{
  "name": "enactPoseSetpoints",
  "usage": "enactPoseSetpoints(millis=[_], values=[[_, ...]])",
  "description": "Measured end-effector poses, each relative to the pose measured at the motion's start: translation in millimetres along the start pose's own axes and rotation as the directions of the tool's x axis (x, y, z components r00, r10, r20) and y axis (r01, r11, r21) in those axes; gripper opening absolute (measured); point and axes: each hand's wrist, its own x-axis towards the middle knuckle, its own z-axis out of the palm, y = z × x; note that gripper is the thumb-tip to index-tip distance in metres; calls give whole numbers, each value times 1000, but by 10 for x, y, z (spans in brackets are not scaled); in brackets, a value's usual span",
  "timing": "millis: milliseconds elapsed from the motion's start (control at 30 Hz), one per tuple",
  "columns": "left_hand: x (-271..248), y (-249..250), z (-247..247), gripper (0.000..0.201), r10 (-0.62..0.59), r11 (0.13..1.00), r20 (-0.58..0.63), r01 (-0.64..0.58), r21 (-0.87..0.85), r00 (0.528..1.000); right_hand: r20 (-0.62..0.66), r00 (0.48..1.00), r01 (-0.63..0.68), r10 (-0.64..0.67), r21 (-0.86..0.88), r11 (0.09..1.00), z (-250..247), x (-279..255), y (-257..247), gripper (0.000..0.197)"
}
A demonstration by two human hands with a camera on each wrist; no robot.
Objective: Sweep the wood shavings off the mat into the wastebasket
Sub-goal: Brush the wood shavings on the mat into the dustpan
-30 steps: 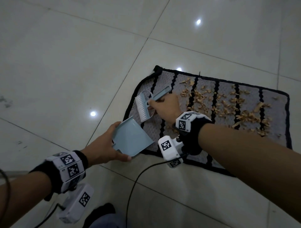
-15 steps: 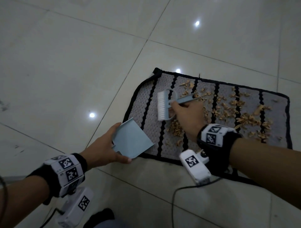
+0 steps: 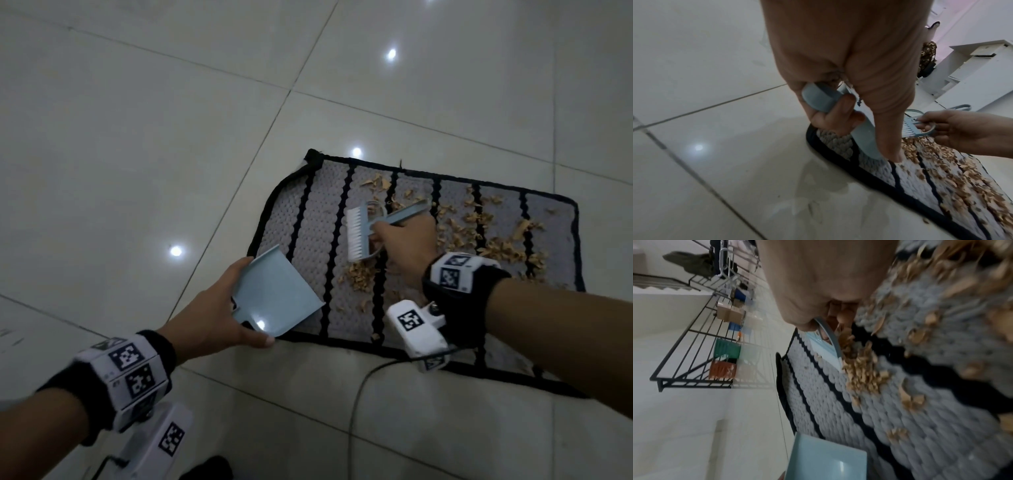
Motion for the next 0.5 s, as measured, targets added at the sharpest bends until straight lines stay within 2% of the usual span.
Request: enactPoseSetpoints(millis=[100, 167, 233, 333, 433, 500], values=[[80, 77, 46, 124, 11, 999, 6, -11, 37, 1000, -18, 997, 77, -76, 29, 997, -256, 52, -77, 20], [133, 101, 81, 126, 30, 998, 8, -30, 49, 1000, -36, 977, 208, -208, -14, 978, -338, 132, -253, 26], [165, 119, 122, 127, 32, 998, 12, -33, 59, 999, -19, 925, 375, -381, -139, 917, -381, 269, -452, 35], [173, 128, 177, 128, 51, 997, 13, -51, 52, 999, 143, 826, 559, -545, -333, 760, -369, 538, -579, 36], [123, 78, 250, 129, 61, 998, -18, -61, 0, 998, 251, 755, 652, -606, -393, 649, -320, 774, -499, 26], [52, 14, 329, 126, 57, 996, -53, -60, -72, 997, 322, 732, 680, -600, -409, 609, -298, 840, -429, 21]])
